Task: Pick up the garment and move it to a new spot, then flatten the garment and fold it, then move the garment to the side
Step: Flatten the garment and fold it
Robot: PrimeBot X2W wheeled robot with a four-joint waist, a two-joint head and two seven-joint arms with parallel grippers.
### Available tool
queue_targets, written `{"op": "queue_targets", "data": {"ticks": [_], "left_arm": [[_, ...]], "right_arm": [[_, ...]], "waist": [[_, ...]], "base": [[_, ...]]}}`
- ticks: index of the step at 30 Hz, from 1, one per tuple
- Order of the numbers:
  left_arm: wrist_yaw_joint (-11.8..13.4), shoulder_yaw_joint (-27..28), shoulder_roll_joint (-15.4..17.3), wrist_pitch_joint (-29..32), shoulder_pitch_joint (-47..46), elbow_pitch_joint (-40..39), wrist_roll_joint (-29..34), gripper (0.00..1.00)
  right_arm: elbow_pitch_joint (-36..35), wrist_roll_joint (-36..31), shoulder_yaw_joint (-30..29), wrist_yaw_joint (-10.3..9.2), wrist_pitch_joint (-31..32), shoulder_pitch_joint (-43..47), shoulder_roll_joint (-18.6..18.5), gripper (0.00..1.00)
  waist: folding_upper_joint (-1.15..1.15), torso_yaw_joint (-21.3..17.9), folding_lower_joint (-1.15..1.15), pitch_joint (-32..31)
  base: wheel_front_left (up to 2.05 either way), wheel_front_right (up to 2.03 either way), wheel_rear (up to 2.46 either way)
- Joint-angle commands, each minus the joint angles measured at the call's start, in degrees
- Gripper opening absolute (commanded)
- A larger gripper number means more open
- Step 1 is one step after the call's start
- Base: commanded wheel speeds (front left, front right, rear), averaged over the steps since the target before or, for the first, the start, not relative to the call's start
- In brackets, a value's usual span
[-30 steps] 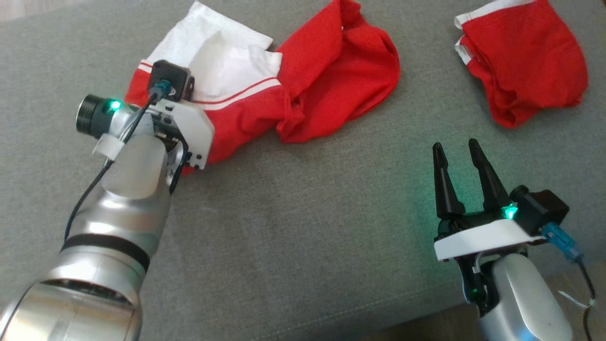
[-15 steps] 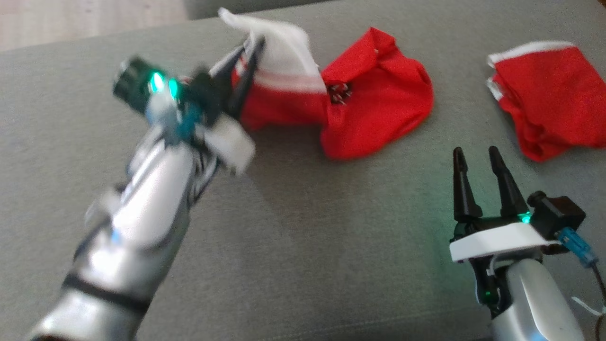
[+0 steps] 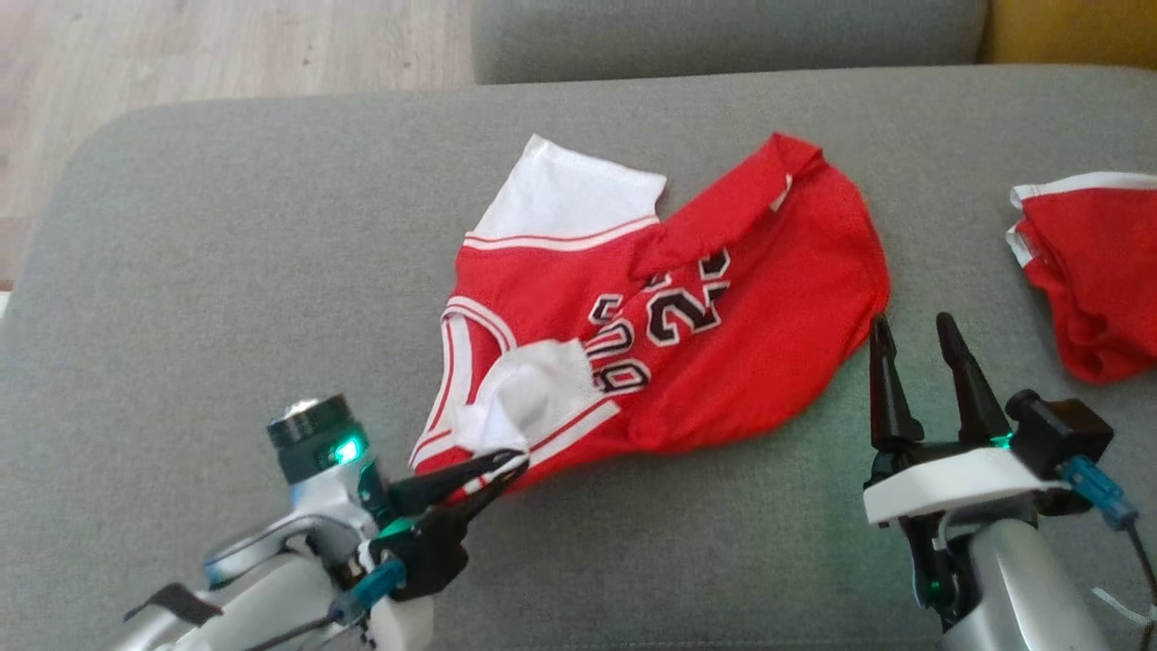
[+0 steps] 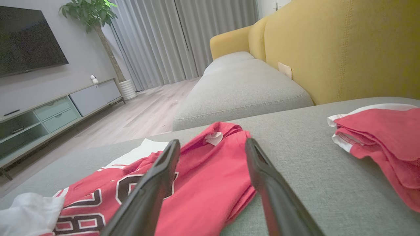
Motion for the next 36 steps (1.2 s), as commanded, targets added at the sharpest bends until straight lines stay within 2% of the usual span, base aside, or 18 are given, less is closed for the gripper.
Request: {"op": "queue_targets", "data": {"ticks": [1,4,7,8,9,12,16,17,21,24,27,29,32,36], "left_arm": [[0.1,1.9,2.4,-0.3,-2.1,-0.4,-0.7,0.0],[0.1,0.6,3.1,-0.3,-1.4,1.4,-0.9,0.0],[0.7,0.1,2.3,-0.3,0.0,2.4,-1.8,0.01],[1.3,0.3,2.1,-0.3,0.6,2.9,-2.3,0.43],[2.1,0.9,1.7,-0.3,1.1,3.5,-3.0,0.98],[5.3,4.1,0.2,-0.3,2.8,5.2,-6.3,1.0],[11.6,12.1,-2.7,-0.3,5.0,4.0,-12.3,1.0],[11.6,12.1,-2.7,-0.3,5.0,4.0,-12.3,1.0],[18.3,24.8,-7.6,-0.3,8.2,-1.3,-19.2,1.0],[20.8,34.2,-12.5,-0.3,11.3,-6.3,-21.8,1.0],[20.6,41.2,-17.8,-0.3,14.9,-10.0,-22.3,1.0],[19.3,44.4,-21.2,-0.3,16.8,-11.4,-22.0,1.0],[15.8,45.9,-24.6,-0.3,18.4,-11.8,-19.6,1.0],[11.6,45.8,-26.8,-0.3,18.8,-9.8,-16.8,1.0]], "right_arm": [[-1.4,0.2,1.6,-0.05,0.1,-1.0,-0.1,1.0],[-1.1,0.2,1.8,-0.05,0.3,-0.9,-0.1,1.0],[-1.0,0.0,2.0,-0.05,0.8,-0.8,-0.1,1.0],[-1.0,0.0,2.0,-0.05,1.0,-0.8,-0.1,1.0],[-1.1,-0.1,2.0,-0.05,1.1,-0.8,-0.1,1.0],[-1.4,-0.2,1.9,-0.05,1.4,-0.8,-0.1,1.0],[-1.9,-0.4,1.6,-0.05,1.7,-0.4,-0.1,1.0],[-1.9,-0.4,1.6,-0.05,1.7,-0.4,-0.1,1.0],[-2.4,-0.6,1.2,-0.05,2.0,0.3,-0.1,1.0],[-2.9,-0.7,1.0,-0.05,2.2,0.8,-0.1,1.0],[-3.7,-0.7,1.1,-0.05,2.5,1.4,-0.1,1.0],[-4.3,-0.7,1.1,-0.05,2.8,1.6,-0.1,1.0],[-5.2,-1.2,1.7,-0.05,3.6,1.1,-0.1,1.0],[-6.6,-3.7,4.5,-0.05,6.1,-1.8,-0.1,1.0]], "waist": [[0.0,0.2,0.0,-0.6],[0.0,0.2,0.0,-1.0],[0.0,0.0,0.0,-1.4],[0.0,0.0,0.0,-1.5],[0.0,-0.1,0.0,-1.6],[0.0,-0.4,0.0,-1.9],[0.0,-0.6,0.0,-2.4],[0.0,-0.6,0.0,-2.4],[0.0,-0.4,0.0,-3.0],[0.0,-0.2,0.0,-3.3],[0.0,0.0,0.0,-3.3],[0.0,0.3,0.0,-2.8],[0.0,1.1,0.0,-1.9],[0.0,3.3,0.0,-0.2]], "base": [[0.0,0.0,0.0],[0.0,0.0,0.0],[0.0,0.0,0.0],[0.0,0.0,0.0],[0.0,0.0,0.0],[0.0,0.0,0.0],[0.0,0.0,0.0],[0.0,0.0,0.0],[0.0,0.0,0.0],[0.0,0.0,0.0],[0.0,0.0,0.0],[0.0,0.0,0.0],[0.0,0.0,0.0],[0.0,0.0,0.0]]}}
